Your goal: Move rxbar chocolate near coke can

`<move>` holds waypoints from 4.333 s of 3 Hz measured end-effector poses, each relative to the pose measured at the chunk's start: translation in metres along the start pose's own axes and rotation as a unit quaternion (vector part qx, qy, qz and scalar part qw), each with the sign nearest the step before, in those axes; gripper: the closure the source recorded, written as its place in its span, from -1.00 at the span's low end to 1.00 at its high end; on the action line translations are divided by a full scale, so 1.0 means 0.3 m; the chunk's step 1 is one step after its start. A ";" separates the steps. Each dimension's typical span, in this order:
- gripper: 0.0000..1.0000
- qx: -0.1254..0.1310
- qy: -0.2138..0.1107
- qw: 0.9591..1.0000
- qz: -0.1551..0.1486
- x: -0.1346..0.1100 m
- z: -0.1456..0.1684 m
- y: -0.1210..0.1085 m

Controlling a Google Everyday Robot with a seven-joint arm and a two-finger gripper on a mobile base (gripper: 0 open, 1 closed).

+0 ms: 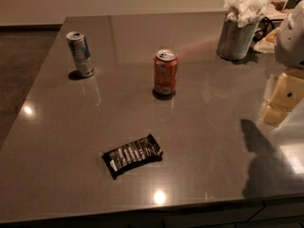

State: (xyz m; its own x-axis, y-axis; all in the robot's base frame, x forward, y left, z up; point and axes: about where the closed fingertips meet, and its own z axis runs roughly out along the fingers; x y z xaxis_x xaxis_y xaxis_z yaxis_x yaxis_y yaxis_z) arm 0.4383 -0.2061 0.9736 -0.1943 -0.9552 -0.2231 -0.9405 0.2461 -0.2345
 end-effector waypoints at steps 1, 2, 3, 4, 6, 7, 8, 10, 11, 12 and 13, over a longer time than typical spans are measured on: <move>-1.00 -0.016 -0.028 0.999 -0.038 -0.098 0.052 0.034; -1.00 -0.040 -0.055 0.993 -0.093 -0.227 0.140 0.096; -1.00 -0.068 -0.070 0.986 -0.139 -0.329 0.235 0.168; -1.00 -0.090 -0.076 0.978 -0.171 -0.390 0.322 0.233; -1.00 -0.111 -0.083 0.970 -0.201 -0.459 0.461 0.318; -1.00 -0.111 -0.082 0.968 -0.210 -0.505 0.503 0.344; -0.63 -0.114 -0.082 0.966 -0.216 -0.535 0.528 0.368; 0.45 -0.128 -0.089 0.963 -0.222 -0.567 0.520 0.389; 0.91 -0.123 -0.083 0.970 -0.194 -0.554 0.505 0.342; 1.00 -0.101 -0.070 0.983 -0.135 -0.510 0.482 0.238; 1.00 -0.074 -0.056 0.992 -0.082 -0.473 0.460 0.127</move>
Offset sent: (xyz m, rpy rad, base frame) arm -0.0058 0.1309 -0.0637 0.1032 0.0595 0.3759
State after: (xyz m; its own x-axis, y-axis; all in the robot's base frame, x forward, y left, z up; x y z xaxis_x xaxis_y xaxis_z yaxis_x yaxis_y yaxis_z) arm 0.4684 -0.0384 0.8658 -0.0103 -0.9543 -0.2988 -0.9892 0.0534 -0.1365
